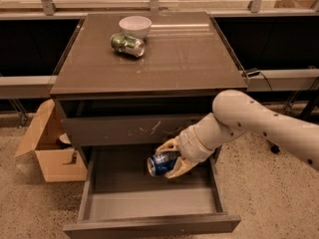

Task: Pick pepsi can from middle drawer and place on counter

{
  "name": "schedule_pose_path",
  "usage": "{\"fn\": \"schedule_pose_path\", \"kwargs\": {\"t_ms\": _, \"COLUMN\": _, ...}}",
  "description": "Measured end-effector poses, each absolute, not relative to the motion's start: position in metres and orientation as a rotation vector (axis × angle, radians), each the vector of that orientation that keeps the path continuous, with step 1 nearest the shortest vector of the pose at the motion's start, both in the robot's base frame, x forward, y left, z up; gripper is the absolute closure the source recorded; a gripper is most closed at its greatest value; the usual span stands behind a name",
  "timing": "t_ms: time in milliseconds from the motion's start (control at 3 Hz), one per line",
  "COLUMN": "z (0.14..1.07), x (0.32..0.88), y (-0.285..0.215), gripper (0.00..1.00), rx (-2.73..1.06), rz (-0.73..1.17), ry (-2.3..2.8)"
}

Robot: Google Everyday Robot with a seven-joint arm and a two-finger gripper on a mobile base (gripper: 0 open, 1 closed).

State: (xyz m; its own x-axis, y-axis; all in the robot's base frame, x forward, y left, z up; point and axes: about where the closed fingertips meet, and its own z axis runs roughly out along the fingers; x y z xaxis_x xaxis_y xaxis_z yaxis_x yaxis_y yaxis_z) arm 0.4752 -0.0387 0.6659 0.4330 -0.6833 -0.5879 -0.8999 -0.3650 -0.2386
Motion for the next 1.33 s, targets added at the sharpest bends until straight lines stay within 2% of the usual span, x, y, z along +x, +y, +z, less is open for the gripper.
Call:
{"fn": "schedule_pose_path", "kwargs": {"t_ms": 1000, "z": 0.853, "x": 0.491, "y": -0.083, "gripper": 1.00, "rx": -2.280, "rz": 0.225, "ry": 1.270}}
{"fn": "schedule_pose_path", "kwargs": {"t_ms": 1333, "z": 0.853, "x": 0.491, "y": -0.083, "gripper": 1.00, "rx": -2.280, "rz": 0.225, "ry": 1.270}}
